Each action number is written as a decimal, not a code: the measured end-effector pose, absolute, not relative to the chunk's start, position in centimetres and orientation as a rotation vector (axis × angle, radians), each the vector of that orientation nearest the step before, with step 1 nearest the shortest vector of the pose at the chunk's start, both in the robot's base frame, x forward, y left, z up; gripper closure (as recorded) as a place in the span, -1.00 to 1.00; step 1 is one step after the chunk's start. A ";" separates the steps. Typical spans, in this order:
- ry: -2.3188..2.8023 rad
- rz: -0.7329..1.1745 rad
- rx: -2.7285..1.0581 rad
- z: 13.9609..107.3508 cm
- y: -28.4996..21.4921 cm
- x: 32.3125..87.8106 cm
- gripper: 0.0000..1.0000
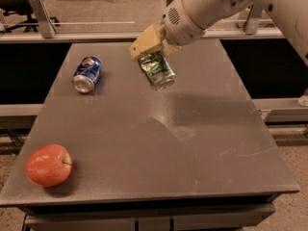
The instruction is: Place green can upright
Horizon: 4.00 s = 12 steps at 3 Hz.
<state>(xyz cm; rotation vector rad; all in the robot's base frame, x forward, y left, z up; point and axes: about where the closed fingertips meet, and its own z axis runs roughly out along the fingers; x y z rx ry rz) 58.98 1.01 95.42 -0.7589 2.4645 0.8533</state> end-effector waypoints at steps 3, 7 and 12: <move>2.276 0.877 -1.307 97.2 2.8 59.9 1.00; 1.812 0.824 -1.490 102.3 -0.3 59.0 1.00; 1.325 0.862 -1.501 101.6 -3.7 57.3 1.00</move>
Offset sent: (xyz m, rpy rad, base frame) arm 0.0332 -0.0019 0.0661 -0.1630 -0.4560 0.6330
